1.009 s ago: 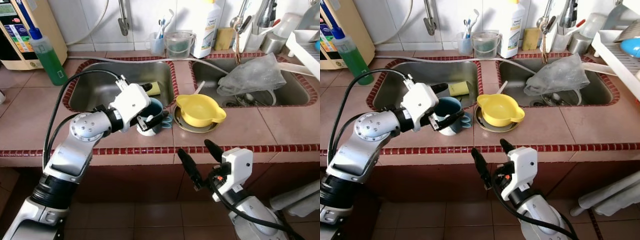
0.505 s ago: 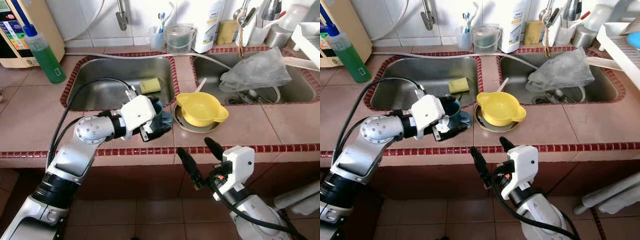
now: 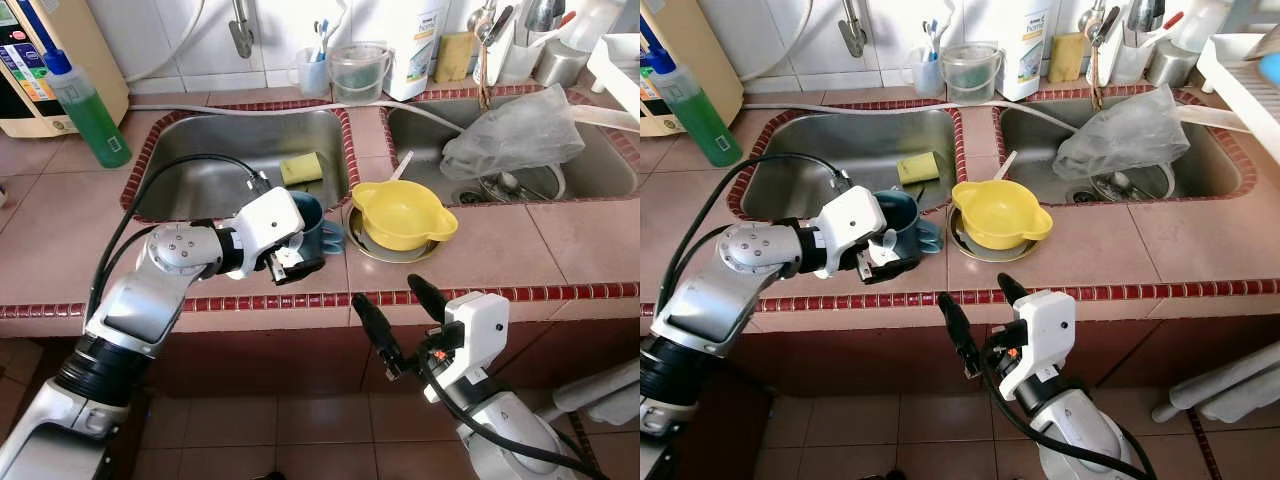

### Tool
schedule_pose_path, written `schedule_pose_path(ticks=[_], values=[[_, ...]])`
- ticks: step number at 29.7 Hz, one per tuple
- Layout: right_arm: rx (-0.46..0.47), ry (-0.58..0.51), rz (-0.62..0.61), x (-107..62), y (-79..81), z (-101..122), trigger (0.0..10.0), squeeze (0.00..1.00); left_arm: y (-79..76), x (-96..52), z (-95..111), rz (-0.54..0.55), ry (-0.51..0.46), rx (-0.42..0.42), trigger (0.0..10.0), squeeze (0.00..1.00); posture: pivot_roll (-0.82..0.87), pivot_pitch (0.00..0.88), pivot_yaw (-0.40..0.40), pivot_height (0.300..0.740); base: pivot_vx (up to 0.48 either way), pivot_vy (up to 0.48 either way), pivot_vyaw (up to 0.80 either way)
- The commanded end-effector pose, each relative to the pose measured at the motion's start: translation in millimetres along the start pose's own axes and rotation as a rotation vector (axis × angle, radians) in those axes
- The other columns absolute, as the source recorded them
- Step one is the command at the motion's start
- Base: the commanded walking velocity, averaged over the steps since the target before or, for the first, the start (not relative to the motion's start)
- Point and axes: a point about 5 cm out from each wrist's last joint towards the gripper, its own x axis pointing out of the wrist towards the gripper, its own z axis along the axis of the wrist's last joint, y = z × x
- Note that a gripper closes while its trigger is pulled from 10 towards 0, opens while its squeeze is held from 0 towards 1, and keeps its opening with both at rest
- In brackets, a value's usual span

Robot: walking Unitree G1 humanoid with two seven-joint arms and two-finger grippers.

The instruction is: Kitchen organization

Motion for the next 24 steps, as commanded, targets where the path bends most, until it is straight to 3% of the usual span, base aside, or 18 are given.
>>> schedule_pose_path(ticks=[1, 3, 4, 5, 6, 16, 18, 24], values=[[0.010, -0.008, 0.012, 0.2, 4.7, 2.1, 10.0, 0.00, 2.8, -3.2, 7.3, -0.008, 0.011, 0.041, 10.0, 0.00, -0.07, 0.170, 0.103, 0.740, 0.000, 0.000, 0.00], [0.012, -0.008, 0.008, 0.3, 4.7, 1.9, 10.0, 0.00, 4.6, -6.3, 8.6, -0.020, 0.037, 0.062, 10.0, 0.00, -0.07, 0.170, 0.104, 0.740, 0.000, 0.000, 0.00], [0.013, -0.007, 0.007, 0.2, 4.6, 1.6, 10.0, 0.00, 5.7, -7.4, 8.9, -0.022, 0.049, 0.066, 4.4, 0.00, -0.07, 0.171, 0.104, 0.740, 0.000, 0.000, 0.00], [0.013, -0.006, 0.006, 0.2, 4.6, 1.3, 10.0, 0.00, 6.4, -8.2, 9.1, -0.022, 0.059, 0.067, 4.4, 0.00, -0.07, 0.172, 0.105, 0.740, 0.000, 0.000, 0.00], [0.014, -0.005, 0.004, 0.0, 4.5, 0.9, 10.0, 0.00, 7.5, -9.4, 11.8, -0.023, 0.052, 0.070, 0.0, 0.00, -0.07, 0.172, 0.105, 0.740, 0.000, 0.000, 0.00], [0.017, -0.007, -0.004, 0.2, 3.1, 0.6, 10.0, 0.00, 8.6, -12.3, 24.3, -0.046, 0.035, 0.086, 0.0, 0.00, -0.07, 0.170, 0.109, 0.740, 0.000, 0.000, 0.00], [0.016, -0.007, -0.004, 0.4, 2.6, 0.5, 10.0, 0.00, 5.6, -13.2, 28.9, -0.069, 0.039, 0.128, 0.0, 0.00, -0.07, 0.170, 0.109, 0.740, 0.000, 0.000, 0.00], [0.017, -0.008, -0.005, 1.0, 2.2, 0.3, 10.0, 0.00, -2.5, -13.3, 30.3, -0.111, 0.046, 0.143, 0.0, 0.00, -0.07, 0.169, 0.110, 0.740, 0.000, 0.000, 0.00]])
